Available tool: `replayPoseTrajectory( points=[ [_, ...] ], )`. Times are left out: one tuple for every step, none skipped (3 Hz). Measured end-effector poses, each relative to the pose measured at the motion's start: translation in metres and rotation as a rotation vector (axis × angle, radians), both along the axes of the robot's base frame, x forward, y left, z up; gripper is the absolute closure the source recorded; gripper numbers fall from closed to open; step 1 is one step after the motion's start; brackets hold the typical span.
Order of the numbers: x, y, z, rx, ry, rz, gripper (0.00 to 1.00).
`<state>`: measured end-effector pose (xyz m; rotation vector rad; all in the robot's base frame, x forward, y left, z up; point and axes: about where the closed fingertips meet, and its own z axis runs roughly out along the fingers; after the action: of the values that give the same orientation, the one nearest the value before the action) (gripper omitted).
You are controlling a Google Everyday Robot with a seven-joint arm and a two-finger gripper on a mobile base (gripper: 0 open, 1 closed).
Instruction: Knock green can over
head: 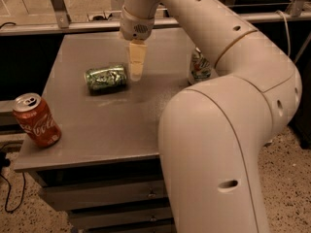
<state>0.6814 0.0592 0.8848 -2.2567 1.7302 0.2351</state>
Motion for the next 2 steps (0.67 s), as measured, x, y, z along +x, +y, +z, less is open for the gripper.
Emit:
replayPoseTrajectory(
  points=[
    [0.012, -0.035, 0.013, 0.111, -0.009, -0.092, 0.0],
    [0.031, -0.085, 0.039, 0.199, -0.077, -0.202, 0.0]
  ],
)
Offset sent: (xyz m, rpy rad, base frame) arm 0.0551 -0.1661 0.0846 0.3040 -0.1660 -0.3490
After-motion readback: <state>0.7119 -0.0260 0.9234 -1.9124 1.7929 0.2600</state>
